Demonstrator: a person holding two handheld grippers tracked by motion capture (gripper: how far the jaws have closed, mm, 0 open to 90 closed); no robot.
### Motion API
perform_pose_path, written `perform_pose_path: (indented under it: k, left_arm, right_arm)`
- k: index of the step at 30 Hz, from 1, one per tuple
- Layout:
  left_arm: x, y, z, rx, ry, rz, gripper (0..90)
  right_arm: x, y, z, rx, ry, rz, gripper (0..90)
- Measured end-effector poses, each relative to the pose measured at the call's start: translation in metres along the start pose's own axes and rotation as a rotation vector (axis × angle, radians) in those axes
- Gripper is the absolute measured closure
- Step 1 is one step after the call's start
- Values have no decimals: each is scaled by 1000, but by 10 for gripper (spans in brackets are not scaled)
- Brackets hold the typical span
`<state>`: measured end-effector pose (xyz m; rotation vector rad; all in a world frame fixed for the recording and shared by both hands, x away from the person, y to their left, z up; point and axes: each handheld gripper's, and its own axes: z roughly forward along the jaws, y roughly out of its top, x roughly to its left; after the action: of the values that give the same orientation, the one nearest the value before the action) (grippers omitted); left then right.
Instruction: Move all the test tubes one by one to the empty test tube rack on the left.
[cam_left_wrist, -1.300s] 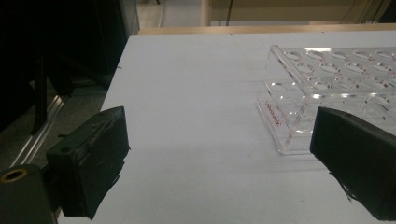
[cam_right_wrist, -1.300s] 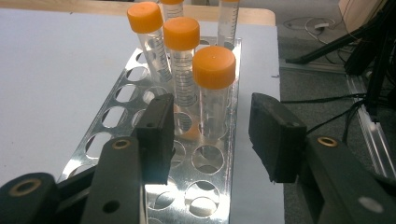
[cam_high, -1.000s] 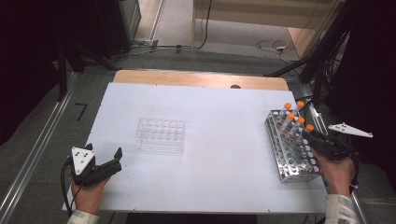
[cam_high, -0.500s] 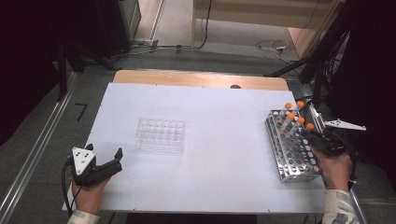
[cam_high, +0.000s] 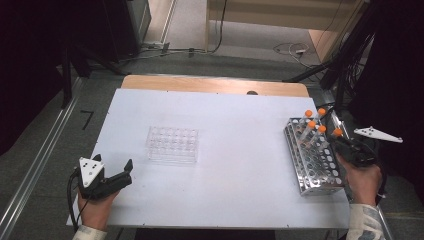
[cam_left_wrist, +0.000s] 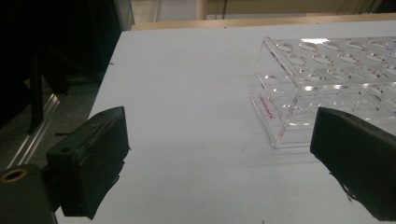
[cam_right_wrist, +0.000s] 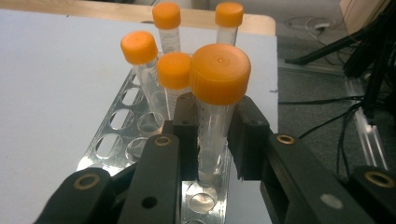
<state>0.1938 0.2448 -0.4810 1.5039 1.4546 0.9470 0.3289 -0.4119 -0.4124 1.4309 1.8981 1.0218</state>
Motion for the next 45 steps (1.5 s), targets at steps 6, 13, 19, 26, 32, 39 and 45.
perform_pose_path:
  k: [6,13,19,26,32,39,45]
  left_arm:
    - [-3,1,-1,3,-7,5,47]
    - [-8,6,-3,10,-26,-3,46]
    - [-17,12,-4,24,-83,-10,39]
    - [-28,21,-6,33,-133,5,39]
    - [-39,25,-5,45,-176,22,40]
    - [-58,37,0,31,-223,54,48]
    - [-84,50,9,26,-289,100,48]
  right_arm:
    - [2,6,-14,-45,-10,-2,721]
    - [8,12,-30,-77,-24,-17,721]
    - [20,16,-41,-97,3,-48,722]
    - [39,19,-44,-99,66,-79,722]
    - [60,21,-38,-84,131,-116,722]
    - [89,23,-28,-70,224,-154,721]
    - [110,22,-15,-49,283,-176,721]
